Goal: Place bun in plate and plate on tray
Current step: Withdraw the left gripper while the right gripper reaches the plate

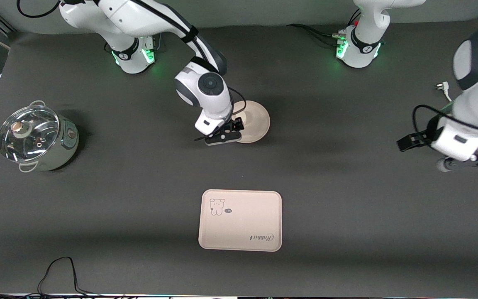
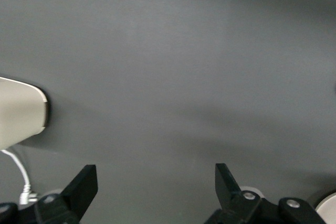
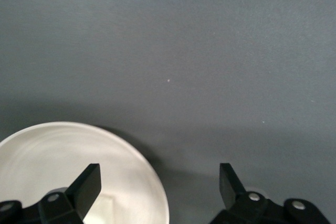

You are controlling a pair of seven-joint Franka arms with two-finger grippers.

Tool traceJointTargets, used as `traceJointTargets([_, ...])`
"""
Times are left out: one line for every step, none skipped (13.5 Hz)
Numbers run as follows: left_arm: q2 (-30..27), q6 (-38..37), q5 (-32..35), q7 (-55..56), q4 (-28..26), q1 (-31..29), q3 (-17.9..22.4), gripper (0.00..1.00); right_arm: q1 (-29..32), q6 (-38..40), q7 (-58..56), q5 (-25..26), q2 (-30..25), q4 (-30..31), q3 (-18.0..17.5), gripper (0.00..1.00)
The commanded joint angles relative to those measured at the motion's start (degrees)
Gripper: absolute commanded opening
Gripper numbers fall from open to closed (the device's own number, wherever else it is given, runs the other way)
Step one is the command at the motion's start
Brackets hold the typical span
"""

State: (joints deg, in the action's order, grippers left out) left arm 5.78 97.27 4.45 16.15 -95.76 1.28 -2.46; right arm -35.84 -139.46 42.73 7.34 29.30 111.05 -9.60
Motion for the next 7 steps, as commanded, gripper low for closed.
traceJointTargets([-3.4,-1.2,-0.8,-5.1,-1.8,-2.8,0.2,1.0,0.2,-1.7,2.8,1.7,0.7,0.9,0.3,1.0])
traceJointTargets([-3.7,-2.2,-0.4,-7.8,-0.6,-2.8,0.3,1.0,0.2,-3.0,2.8,1.7,0.7,2.2,0.3,0.99])
traceJointTargets([-3.6,-4.0,-0.4,-9.8,1.1,-2.5,0.8,1.0,0.2,-5.0,2.8,1.7,0.7,3.9,0.3,0.97])
traceJointTargets([-3.3,-5.8,-0.4,-10.2,2.9,-2.1,1.2,1.0,0.3,-6.8,2.8,1.6,0.7,5.0,0.3,0.96])
traceJointTargets([-2.9,-6.3,-0.3,-10.2,4.0,-1.7,1.8,1.0,0.2,-7.1,3.1,1.4,0.7,5.3,0.3,0.95])
traceJointTargets([-2.0,-6.4,-0.3,-10.2,3.7,-2.2,1.8,1.0,0.2,-7.0,3.2,1.4,0.7,5.4,0.3,0.95])
traceJointTargets([-1.4,-6.7,-0.6,-10.3,3.4,-2.1,1.8,1.0,0.2,-6.8,3.3,1.4,0.6,5.5,0.2,0.95])
